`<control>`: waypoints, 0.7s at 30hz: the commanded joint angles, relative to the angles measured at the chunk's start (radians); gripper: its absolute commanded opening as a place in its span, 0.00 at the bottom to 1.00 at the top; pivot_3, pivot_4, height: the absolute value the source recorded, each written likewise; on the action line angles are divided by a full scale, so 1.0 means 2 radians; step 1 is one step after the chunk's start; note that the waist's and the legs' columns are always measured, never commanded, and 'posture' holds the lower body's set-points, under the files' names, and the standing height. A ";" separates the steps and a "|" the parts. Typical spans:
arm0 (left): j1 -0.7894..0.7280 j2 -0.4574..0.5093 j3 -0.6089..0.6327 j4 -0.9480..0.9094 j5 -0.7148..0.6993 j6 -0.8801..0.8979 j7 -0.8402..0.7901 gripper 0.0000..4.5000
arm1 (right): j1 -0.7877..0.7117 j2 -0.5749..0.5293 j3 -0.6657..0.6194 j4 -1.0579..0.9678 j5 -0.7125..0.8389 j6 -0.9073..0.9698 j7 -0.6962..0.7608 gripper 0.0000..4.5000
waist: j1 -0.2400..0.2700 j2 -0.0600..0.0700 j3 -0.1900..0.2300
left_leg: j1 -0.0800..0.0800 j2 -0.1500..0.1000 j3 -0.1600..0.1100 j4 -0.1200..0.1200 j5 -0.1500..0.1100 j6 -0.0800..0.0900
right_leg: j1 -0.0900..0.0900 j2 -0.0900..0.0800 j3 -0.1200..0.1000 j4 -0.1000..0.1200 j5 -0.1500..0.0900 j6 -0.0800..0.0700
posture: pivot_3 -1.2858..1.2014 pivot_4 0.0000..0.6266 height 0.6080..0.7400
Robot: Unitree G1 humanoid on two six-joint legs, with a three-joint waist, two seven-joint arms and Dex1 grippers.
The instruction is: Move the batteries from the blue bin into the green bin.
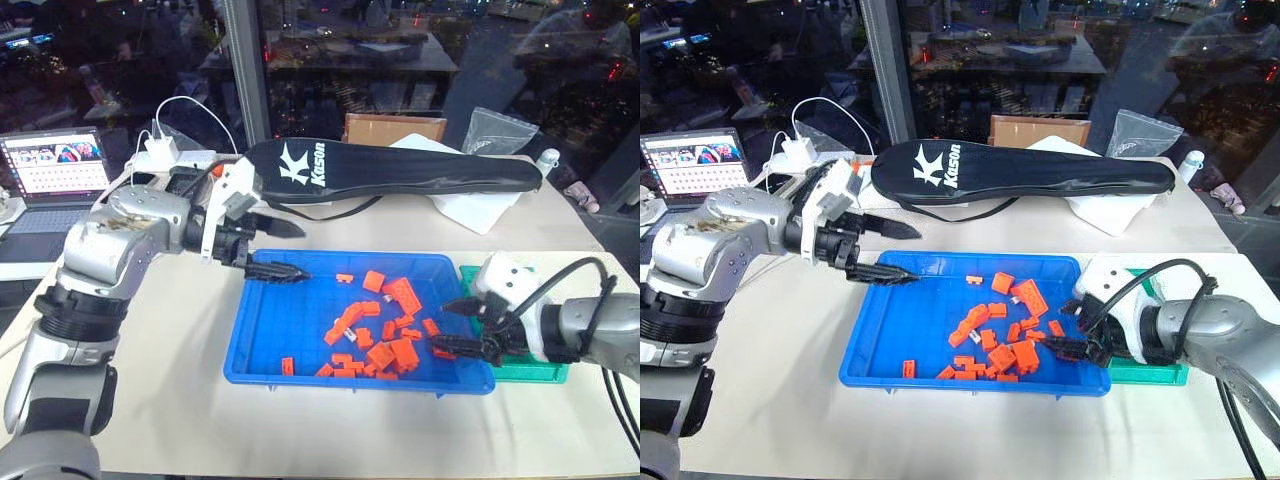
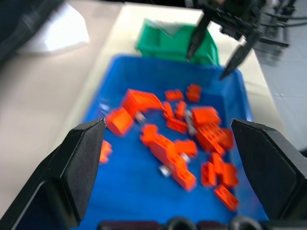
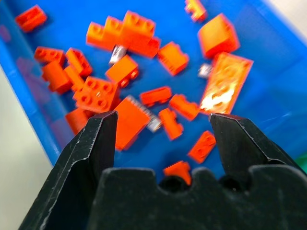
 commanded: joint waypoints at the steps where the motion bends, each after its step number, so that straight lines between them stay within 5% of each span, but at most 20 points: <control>1: 0.026 0.016 -0.012 -0.030 0.021 -0.028 -0.012 1.00 | -0.024 0.012 0.051 -0.001 -0.027 -0.012 0.006 0.79 | -0.001 0.000 0.000 | 0.000 0.000 0.000 0.000 0.000 0.000 | 0.000 0.000 0.000 0.000 0.000 0.000 | 0.52 0.24 0.93; 12: 0.025 0.016 -0.007 -0.005 0.040 -0.050 -0.010 1.00 | -0.081 0.045 0.188 0.067 -0.145 -0.080 0.065 0.79 | 0.005 0.000 0.000 | -0.001 0.000 0.000 0.001 0.000 0.001 | -0.001 0.000 0.000 0.001 0.000 0.000 | 0.52 0.24 0.93; 18: 0.023 0.016 0.000 -0.012 0.033 -0.039 -0.008 1.00 | -0.092 0.072 0.213 0.079 -0.171 -0.075 0.076 0.79 | 0.010 0.000 0.000 | -0.001 0.000 0.000 0.001 0.000 0.001 | -0.001 0.000 0.000 0.001 0.000 -0.001 | 0.52 0.24 0.93; 21: 0.020 0.014 0.001 -0.009 0.035 -0.040 -0.005 1.00 | -0.094 0.075 0.207 0.081 -0.181 -0.076 0.074 0.64 | 0.012 0.000 0.000 | -0.001 0.000 0.000 0.001 0.000 0.001 | -0.001 0.000 0.000 0.001 0.000 -0.001 | 0.52 0.24 0.93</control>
